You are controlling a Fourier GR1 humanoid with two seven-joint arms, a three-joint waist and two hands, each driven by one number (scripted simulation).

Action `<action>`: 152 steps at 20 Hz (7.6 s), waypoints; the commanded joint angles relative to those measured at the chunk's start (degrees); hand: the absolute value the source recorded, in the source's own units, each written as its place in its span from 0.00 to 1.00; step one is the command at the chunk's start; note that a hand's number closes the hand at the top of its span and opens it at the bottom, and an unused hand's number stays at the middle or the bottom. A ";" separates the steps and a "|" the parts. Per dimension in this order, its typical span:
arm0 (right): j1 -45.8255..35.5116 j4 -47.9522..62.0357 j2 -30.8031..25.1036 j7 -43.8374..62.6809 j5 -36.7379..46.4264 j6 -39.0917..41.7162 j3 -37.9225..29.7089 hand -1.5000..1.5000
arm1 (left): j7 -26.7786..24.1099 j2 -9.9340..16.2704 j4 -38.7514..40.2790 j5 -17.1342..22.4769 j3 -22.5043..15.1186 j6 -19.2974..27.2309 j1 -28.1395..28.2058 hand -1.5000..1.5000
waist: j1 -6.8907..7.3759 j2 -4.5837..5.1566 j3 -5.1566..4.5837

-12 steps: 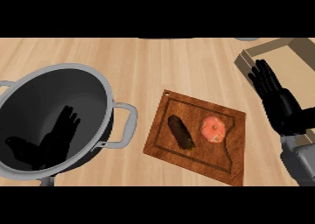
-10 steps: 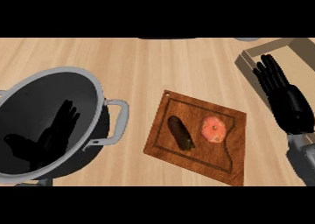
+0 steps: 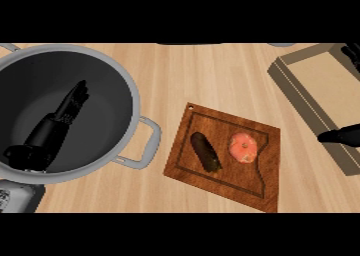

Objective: Pick the squash from the cutting board and place it in the cardboard box

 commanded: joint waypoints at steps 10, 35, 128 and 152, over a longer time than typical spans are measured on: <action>0.71 -1.63 -8.72 -12.39 25.17 3.96 6.60 0.00 | -1.56 0.42 1.31 -2.70 0.32 -3.59 -2.75 0.50 | 1.58 0.03 -0.09; -2.01 -32.02 6.10 41.09 47.53 30.70 23.95 0.00 | -1.68 -2.36 2.25 -6.78 4.48 -7.85 -2.69 0.50 | 1.19 -0.02 -0.07; -39.09 35.29 22.93 40.16 86.30 -16.09 -28.13 1.00 | 1.17 -11.27 0.20 -15.31 15.75 -19.18 -4.54 0.50 | 1.76 0.29 -0.04; -35.76 68.74 0.27 18.60 81.92 12.53 -32.08 0.00 | 1.17 -14.68 -1.40 -18.06 12.45 -17.45 -2.96 0.50 | 2.75 0.65 0.06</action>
